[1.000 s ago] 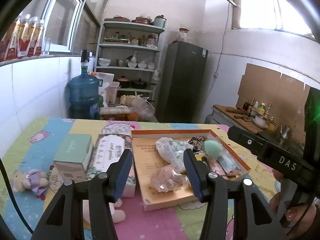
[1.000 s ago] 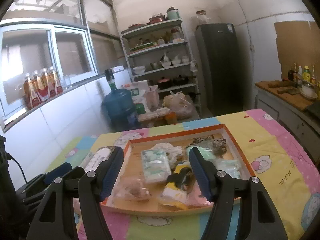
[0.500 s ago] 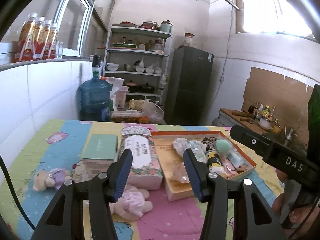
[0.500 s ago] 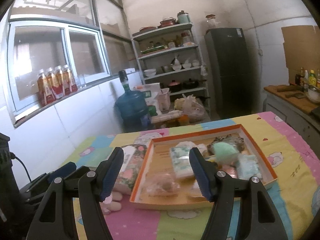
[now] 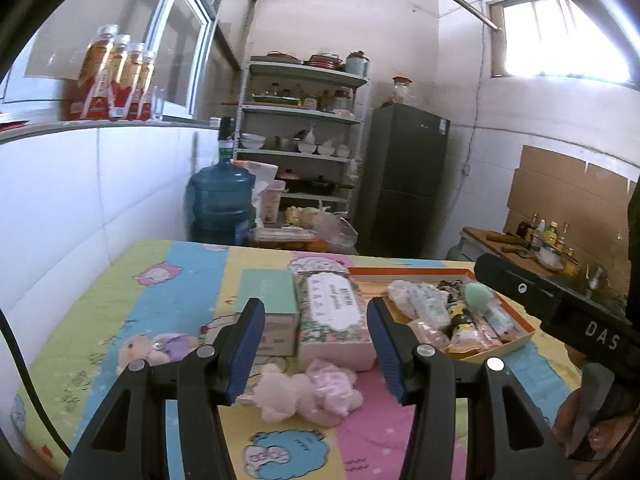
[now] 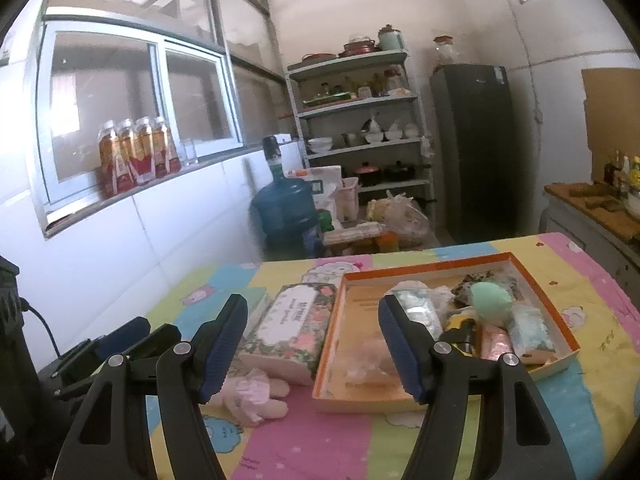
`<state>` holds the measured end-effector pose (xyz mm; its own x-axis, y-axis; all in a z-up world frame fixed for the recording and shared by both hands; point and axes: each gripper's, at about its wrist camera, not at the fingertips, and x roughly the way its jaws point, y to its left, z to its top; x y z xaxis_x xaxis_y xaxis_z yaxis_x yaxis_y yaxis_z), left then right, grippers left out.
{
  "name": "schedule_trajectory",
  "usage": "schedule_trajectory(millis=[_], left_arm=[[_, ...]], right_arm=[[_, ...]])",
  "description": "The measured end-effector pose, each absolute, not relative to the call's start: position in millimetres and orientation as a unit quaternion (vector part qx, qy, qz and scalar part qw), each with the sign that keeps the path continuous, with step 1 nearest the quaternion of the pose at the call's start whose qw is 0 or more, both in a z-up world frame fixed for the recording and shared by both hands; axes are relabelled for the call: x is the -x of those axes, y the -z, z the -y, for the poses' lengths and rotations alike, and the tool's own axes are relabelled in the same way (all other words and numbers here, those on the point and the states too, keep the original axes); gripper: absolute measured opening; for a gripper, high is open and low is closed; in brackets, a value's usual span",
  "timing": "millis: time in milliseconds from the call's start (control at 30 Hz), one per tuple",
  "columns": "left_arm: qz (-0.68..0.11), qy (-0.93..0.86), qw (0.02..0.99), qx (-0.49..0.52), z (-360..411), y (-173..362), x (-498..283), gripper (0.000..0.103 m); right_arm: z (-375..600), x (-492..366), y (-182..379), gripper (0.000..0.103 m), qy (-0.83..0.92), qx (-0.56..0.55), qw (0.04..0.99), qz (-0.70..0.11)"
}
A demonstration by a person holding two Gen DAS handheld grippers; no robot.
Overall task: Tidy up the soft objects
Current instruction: 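Move both tools back over the two teddy bears beside the box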
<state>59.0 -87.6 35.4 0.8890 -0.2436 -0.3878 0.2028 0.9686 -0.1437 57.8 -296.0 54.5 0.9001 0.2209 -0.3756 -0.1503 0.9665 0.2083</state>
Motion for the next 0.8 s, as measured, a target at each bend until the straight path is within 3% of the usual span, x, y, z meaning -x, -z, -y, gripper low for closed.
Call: schedule_trajectory(millis=[800], left_arm=[[-0.213,0.066,0.973,0.066,6.4,-16.8,-40.4,0.059]], right_arm=[[221.8,-51.6,-39.9,0.07,-0.141,-0.072,0.961,-0.226]])
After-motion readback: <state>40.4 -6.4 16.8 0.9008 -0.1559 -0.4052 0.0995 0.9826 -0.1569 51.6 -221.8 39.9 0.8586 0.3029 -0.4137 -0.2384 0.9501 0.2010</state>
